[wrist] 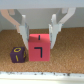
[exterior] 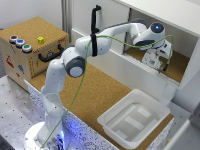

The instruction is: Go towards the pink block and lift it

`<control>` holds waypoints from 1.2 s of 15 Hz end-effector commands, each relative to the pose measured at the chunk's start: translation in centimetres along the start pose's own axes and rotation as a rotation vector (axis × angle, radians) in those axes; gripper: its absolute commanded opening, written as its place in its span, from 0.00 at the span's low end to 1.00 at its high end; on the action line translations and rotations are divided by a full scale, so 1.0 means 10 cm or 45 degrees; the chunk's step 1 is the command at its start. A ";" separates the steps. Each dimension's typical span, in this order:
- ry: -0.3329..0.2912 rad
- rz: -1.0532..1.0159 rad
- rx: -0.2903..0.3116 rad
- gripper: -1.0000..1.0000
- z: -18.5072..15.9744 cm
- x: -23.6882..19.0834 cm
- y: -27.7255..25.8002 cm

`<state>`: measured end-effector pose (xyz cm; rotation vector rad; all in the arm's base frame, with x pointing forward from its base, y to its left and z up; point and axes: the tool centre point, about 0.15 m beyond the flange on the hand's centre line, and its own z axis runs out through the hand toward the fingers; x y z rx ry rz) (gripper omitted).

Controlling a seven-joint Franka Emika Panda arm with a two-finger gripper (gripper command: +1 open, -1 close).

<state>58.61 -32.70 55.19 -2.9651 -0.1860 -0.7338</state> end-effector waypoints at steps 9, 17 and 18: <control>-0.058 0.069 -0.278 0.00 -0.45 -1.36 -1.14; -0.167 0.046 -0.286 0.00 -0.06 -2.15 -1.84; -0.198 0.032 -0.280 0.00 0.05 -2.22 -1.89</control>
